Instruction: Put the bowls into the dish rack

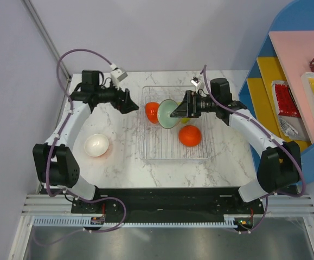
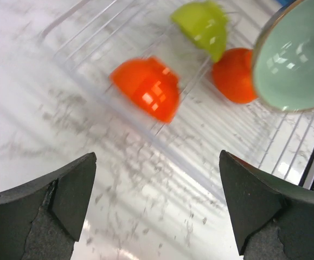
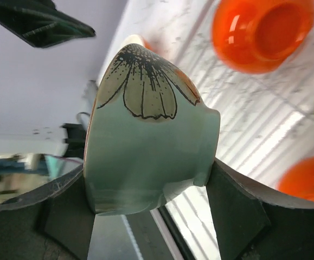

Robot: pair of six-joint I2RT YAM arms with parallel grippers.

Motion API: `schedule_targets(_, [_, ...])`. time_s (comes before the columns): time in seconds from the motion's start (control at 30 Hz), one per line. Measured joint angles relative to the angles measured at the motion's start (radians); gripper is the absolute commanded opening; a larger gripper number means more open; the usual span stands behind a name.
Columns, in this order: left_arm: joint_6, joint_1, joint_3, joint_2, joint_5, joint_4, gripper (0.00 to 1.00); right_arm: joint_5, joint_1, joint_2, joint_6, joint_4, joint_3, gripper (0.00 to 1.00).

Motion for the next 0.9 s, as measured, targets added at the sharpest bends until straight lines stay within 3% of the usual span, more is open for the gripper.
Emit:
schedule_targets(0.17, [-0.013, 0.252, -0.169, -0.1, -0.012, 0.006, 1.0, 0.225, 0.053, 0.0, -0.245, -0.247, 0.14, 0.0])
schedule_targets(0.33, [-0.015, 0.451, -0.319, -0.253, -0.011, 0.005, 1.0, 0.487, 0.195, 0.013, -0.423, -0.389, 0.169, 0.0])
schedule_targets(0.6, [-0.015, 0.624, -0.448, -0.318, 0.029, 0.008, 1.0, 0.89, 0.418, 0.093, -0.63, -0.513, 0.213, 0.0])
schedule_targets(0.9, [-0.017, 0.731, -0.451, -0.283, 0.147, 0.015, 1.0, 1.196, 0.564, 0.216, -0.788, -0.517, 0.304, 0.0])
